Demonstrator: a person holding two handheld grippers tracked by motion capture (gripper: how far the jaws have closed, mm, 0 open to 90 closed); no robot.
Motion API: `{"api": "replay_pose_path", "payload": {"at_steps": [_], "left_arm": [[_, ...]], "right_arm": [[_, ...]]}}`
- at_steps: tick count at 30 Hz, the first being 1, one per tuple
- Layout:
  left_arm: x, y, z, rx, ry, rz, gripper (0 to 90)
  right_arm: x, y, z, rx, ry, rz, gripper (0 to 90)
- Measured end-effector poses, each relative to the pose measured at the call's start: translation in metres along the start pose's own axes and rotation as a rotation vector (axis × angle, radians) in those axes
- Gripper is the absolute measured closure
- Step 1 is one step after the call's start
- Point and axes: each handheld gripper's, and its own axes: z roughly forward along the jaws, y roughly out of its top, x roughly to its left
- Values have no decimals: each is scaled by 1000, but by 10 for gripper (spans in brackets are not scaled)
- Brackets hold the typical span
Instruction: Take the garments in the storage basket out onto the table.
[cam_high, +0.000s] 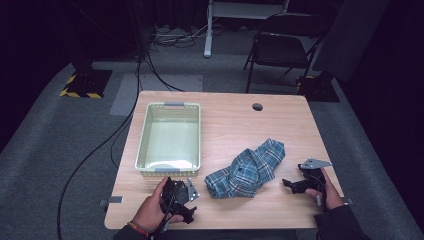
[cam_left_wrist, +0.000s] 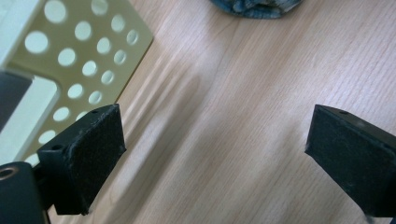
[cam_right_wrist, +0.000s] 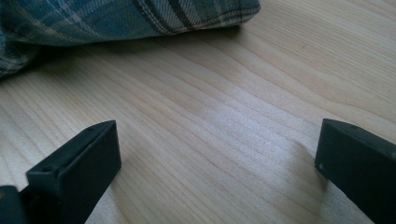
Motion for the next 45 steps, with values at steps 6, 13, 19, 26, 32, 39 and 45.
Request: {"api": "replay_pose_path", "payload": {"at_steps": [6, 13, 19, 26, 32, 39, 45], "left_arm": [[4, -9, 1, -6, -9, -35, 41], [10, -20, 2, -18, -29, -66, 42], [15, -29, 4, -17, -33, -92, 43], [19, -38, 5, -32, -43, -121, 45], [24, -46, 7, -37, -58, -162, 48], [30, -59, 8, -79, -85, -209, 39], [40, -73, 11, -120, -115, -268, 2]], "right_arm": [[0, 0, 0, 0, 0, 0, 2], [0, 0, 0, 0, 0, 0, 2], [0, 0, 0, 0, 0, 0, 2], [0, 0, 0, 0, 0, 0, 2], [0, 0, 0, 0, 0, 0, 2], [0, 0, 0, 0, 1, 1, 2], [0, 0, 0, 0, 0, 0, 2]]}}
